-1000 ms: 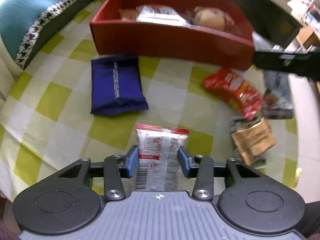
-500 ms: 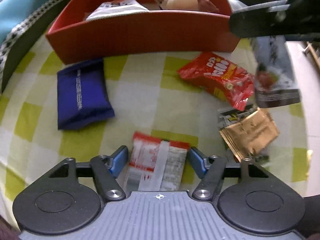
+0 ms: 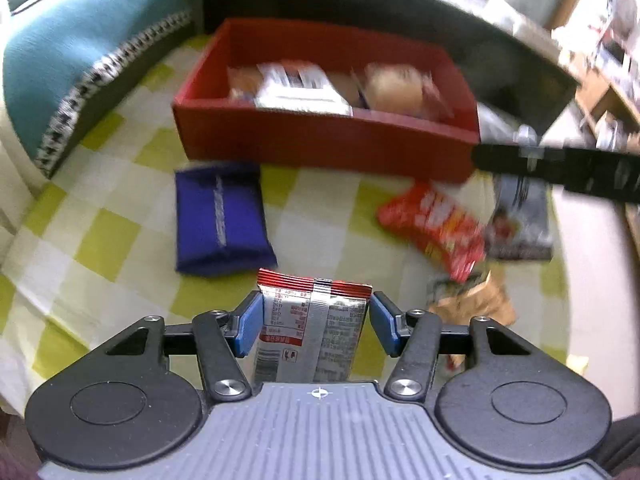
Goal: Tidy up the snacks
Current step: 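Lift both held packs and carry them toward the red box, then lower both held packs into the red box and open both tools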
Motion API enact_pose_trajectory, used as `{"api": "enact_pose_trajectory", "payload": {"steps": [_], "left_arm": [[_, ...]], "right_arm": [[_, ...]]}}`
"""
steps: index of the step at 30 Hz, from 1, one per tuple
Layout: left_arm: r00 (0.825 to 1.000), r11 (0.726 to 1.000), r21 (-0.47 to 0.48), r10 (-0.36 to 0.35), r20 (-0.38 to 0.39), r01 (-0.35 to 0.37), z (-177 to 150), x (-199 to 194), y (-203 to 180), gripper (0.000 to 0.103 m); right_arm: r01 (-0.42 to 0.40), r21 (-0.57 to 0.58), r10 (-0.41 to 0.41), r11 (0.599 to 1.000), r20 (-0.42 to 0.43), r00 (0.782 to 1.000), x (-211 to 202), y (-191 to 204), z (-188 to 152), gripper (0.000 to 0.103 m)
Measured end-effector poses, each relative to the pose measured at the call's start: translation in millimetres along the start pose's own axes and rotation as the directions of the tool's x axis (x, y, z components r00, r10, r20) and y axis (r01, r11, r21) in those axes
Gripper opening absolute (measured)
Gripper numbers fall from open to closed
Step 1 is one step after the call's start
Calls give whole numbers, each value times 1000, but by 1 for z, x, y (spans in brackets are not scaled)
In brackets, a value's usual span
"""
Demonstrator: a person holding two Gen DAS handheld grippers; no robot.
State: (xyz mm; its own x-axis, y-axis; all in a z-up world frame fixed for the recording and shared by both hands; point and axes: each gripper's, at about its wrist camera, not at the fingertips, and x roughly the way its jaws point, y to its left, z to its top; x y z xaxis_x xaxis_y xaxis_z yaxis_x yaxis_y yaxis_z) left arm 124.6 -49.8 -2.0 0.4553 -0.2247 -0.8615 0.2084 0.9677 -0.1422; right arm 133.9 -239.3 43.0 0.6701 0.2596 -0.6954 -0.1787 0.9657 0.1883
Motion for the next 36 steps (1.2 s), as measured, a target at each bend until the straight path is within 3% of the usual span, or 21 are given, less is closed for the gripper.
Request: {"api": "enact_pose_trajectory", "payload": {"steps": [7, 18, 28, 36], "left_arm": [[994, 998, -43, -51, 95, 55, 29, -20, 1, 64], [978, 989, -81, -108, 176, 124, 76, -32, 4, 63], [964, 992, -54, -101, 244, 118, 142, -38, -7, 63], [974, 994, -57, -77, 212, 91, 174, -5, -9, 63]], "right_arm": [[4, 21, -5, 1000, 50, 999, -8, -6, 11, 56], [12, 57, -18, 998, 100, 995, -6, -16, 36, 56], [11, 91, -21, 996, 114, 993, 12, -27, 68, 56], [33, 101, -42, 994, 90, 995, 37, -40, 86, 56]]}}
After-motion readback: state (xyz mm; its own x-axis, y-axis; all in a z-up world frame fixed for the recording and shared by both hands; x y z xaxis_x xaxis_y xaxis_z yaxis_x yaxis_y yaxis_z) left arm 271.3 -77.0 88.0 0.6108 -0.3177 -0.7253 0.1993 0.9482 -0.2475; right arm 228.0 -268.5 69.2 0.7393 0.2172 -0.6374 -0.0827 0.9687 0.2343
